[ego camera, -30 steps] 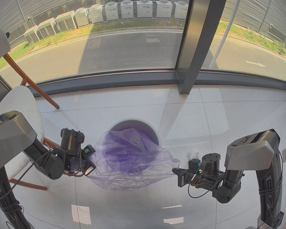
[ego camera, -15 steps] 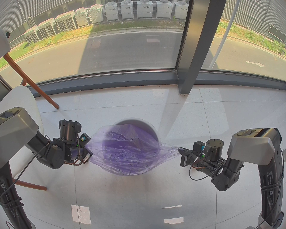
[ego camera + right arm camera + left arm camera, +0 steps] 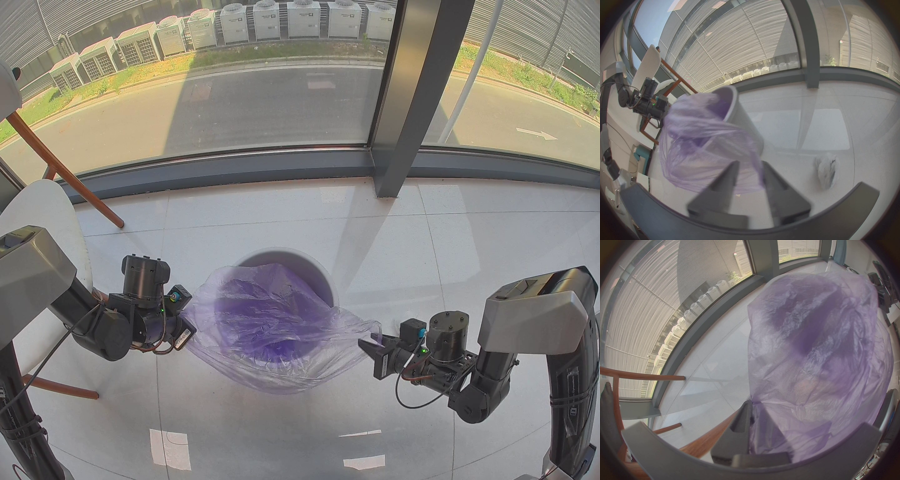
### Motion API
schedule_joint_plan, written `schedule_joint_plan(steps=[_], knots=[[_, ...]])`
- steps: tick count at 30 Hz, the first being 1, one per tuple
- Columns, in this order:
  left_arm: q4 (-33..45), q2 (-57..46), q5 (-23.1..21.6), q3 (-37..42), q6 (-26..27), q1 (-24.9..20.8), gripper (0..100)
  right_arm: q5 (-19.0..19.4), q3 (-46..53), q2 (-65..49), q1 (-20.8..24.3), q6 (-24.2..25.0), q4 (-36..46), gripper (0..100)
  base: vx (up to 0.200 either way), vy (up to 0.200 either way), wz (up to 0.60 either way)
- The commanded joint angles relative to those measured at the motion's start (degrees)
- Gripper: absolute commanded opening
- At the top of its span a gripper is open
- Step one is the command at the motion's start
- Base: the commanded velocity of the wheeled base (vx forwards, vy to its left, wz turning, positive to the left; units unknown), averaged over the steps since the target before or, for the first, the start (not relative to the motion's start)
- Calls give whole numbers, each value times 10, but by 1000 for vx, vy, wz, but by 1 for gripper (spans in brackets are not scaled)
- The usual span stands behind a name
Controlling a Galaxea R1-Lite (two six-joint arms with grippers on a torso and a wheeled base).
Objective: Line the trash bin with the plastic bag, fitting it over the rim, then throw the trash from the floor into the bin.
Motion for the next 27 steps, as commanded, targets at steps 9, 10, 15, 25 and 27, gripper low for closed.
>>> schedule_joint_plan(steps=[9, 10, 15, 25, 27], knots=[[0, -43, -68, 23, -4, -23, 0, 52, 129, -132, 78, 173, -10, 100, 0, 0, 0], [0, -49, -70, 23, -9, -24, 0, 54, 136, -140, 77, 176, -12, 100, 0, 0, 0], [0, -74, -73, 36, -20, -25, 100, 53, 163, -181, 71, 182, -13, 100, 0, 0, 0], [26, -140, -111, 91, -45, -25, 100, 47, 167, -200, 69, 180, -13, 100, 0, 0, 0], [26, -155, -111, 102, -46, -26, 100, 47, 165, -202, 71, 179, -13, 100, 0, 0, 0]])
